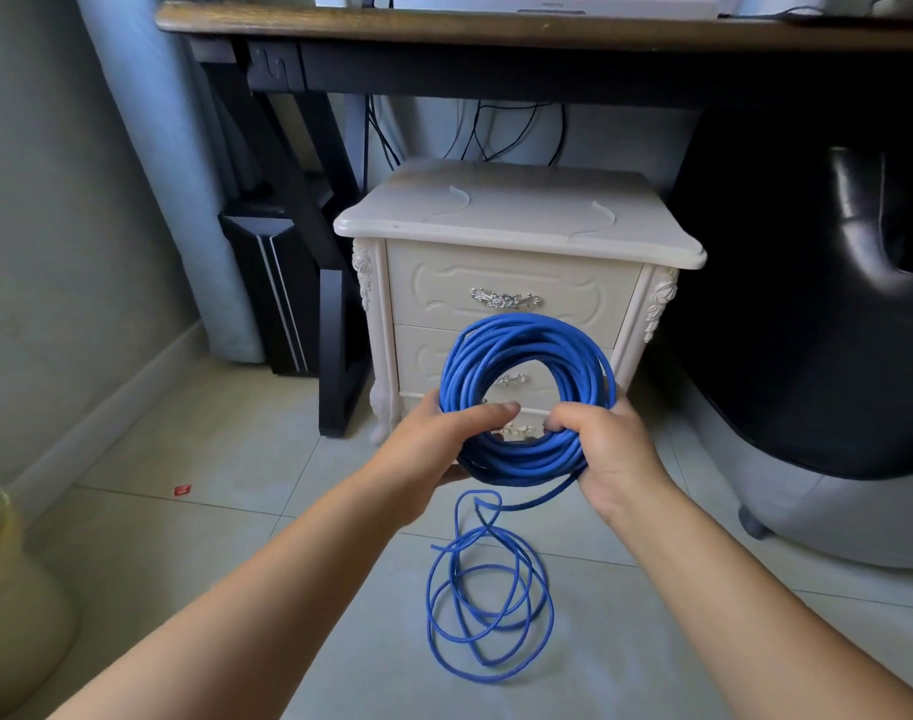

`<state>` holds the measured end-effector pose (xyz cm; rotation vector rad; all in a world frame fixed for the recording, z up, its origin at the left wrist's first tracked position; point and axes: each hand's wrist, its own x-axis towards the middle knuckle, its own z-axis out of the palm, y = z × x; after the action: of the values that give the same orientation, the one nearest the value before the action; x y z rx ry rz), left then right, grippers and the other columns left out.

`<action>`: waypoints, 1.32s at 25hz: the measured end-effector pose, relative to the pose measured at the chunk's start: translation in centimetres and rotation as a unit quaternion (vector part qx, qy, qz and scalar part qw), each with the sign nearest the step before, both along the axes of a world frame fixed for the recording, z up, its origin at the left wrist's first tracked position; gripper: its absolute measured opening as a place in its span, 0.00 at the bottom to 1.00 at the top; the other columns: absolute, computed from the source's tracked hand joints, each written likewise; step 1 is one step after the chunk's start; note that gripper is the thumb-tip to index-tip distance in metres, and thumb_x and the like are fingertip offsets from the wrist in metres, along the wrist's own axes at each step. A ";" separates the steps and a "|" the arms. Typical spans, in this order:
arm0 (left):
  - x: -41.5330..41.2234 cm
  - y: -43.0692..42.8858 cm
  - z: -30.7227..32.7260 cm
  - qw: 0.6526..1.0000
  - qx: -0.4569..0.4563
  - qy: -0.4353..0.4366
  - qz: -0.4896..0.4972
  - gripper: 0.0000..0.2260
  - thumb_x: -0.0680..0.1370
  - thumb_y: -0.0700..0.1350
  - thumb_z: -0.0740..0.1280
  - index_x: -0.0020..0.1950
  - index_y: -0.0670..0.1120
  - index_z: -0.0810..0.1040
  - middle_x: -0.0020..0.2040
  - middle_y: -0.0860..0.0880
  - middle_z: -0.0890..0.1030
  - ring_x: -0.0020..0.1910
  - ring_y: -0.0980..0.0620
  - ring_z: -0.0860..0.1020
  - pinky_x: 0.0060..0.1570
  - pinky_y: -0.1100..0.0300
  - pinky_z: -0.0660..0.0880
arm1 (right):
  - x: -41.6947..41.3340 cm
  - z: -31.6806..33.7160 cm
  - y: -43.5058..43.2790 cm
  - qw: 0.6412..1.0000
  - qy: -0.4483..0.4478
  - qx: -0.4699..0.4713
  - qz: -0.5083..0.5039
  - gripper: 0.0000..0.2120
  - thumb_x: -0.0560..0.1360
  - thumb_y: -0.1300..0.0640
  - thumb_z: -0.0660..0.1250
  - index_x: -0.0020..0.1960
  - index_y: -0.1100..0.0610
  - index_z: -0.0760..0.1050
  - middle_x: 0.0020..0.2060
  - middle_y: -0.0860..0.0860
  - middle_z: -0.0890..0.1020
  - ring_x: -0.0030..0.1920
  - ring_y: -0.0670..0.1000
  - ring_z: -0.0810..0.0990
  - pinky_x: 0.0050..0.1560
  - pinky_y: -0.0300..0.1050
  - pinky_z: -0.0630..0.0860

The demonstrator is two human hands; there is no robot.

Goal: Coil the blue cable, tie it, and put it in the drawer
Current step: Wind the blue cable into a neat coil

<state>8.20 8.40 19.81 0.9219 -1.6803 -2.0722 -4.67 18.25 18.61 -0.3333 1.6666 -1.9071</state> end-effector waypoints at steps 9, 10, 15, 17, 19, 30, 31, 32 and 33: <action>-0.1 -0.1 -0.2 0.870 -0.486 -0.050 -0.063 0.34 0.70 0.42 0.73 0.74 0.55 0.65 0.55 0.56 0.78 0.49 0.62 0.76 0.49 0.74 0.70 | 1.2 1.1 0.5 0.829 0.496 0.205 0.159 0.25 0.66 0.68 0.67 0.59 0.49 0.73 0.49 0.43 0.74 0.47 0.46 0.72 0.42 0.27 0.65; -0.2 -0.2 -0.2 0.875 -0.480 -0.059 -0.038 0.28 0.71 0.41 0.71 0.70 0.53 0.70 0.49 0.56 0.80 0.45 0.60 0.77 0.45 0.71 0.71 | 1.3 1.2 0.6 0.834 0.492 0.199 0.152 0.24 0.66 0.67 0.68 0.59 0.49 0.71 0.48 0.43 0.75 0.46 0.46 0.73 0.41 0.27 0.66; -0.4 -0.1 0.4 0.924 -0.380 -0.043 0.033 0.07 0.70 0.40 0.72 0.45 0.47 0.76 0.34 0.51 0.80 0.31 0.55 0.75 0.34 0.60 0.72 | 0.9 2.2 0.8 0.905 0.369 0.145 0.152 0.32 0.65 0.58 0.75 0.64 0.41 0.67 0.49 0.42 0.77 0.45 0.40 0.79 0.45 0.30 0.72; -0.3 -0.3 0.5 0.943 -0.328 -0.017 0.053 0.08 0.71 0.38 0.73 0.46 0.45 0.76 0.34 0.50 0.79 0.31 0.55 0.74 0.34 0.61 0.72 | 0.4 2.2 1.1 0.929 0.306 0.123 0.166 0.34 0.65 0.55 0.78 0.66 0.39 0.68 0.53 0.42 0.79 0.50 0.41 0.81 0.53 0.37 0.75; -0.4 -0.8 0.6 0.961 -0.259 0.015 0.093 0.08 0.70 0.38 0.73 0.47 0.44 0.78 0.34 0.49 0.78 0.33 0.53 0.75 0.39 0.55 0.75 | 0.3 1.8 1.3 0.949 0.249 0.083 0.174 0.34 0.64 0.52 0.79 0.65 0.40 0.70 0.55 0.42 0.81 0.55 0.41 0.80 0.60 0.43 0.75; -0.5 -0.3 1.1 0.962 0.028 0.118 0.245 0.08 0.73 0.35 0.69 0.49 0.46 0.78 0.36 0.50 0.74 0.36 0.51 0.72 0.37 0.57 0.74 | 2.5 -0.5 -0.2 0.980 -0.058 -0.120 0.149 0.30 0.63 0.55 0.77 0.63 0.53 0.72 0.52 0.59 0.81 0.55 0.61 0.82 0.58 0.69 0.75; -0.6 0.0 1.0 0.957 0.054 0.123 0.256 0.08 0.74 0.36 0.69 0.49 0.46 0.77 0.36 0.49 0.74 0.36 0.50 0.73 0.39 0.56 0.74 | 2.9 -0.5 -0.2 0.978 -0.069 -0.124 0.155 0.31 0.64 0.56 0.77 0.65 0.55 0.70 0.55 0.63 0.80 0.55 0.62 0.82 0.57 0.70 0.75; -0.7 0.2 0.8 0.954 0.076 0.125 0.261 0.07 0.74 0.36 0.69 0.49 0.46 0.77 0.36 0.48 0.73 0.37 0.50 0.73 0.41 0.54 0.74 | 3.2 -0.6 -0.3 0.978 -0.070 -0.124 0.152 0.30 0.66 0.58 0.76 0.66 0.58 0.69 0.56 0.66 0.80 0.53 0.63 0.83 0.56 0.69 0.76; -0.7 0.5 0.6 0.954 0.088 0.123 0.259 0.07 0.74 0.37 0.69 0.49 0.46 0.77 0.36 0.48 0.73 0.38 0.49 0.73 0.43 0.52 0.74 | 3.3 -0.5 -0.3 0.981 -0.066 -0.116 0.138 0.28 0.69 0.61 0.74 0.65 0.59 0.68 0.55 0.67 0.80 0.50 0.63 0.84 0.55 0.66 0.78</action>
<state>7.47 8.86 20.43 0.9806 -1.0041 -1.8913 -1.32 17.95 18.10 -0.4916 1.2444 -1.8700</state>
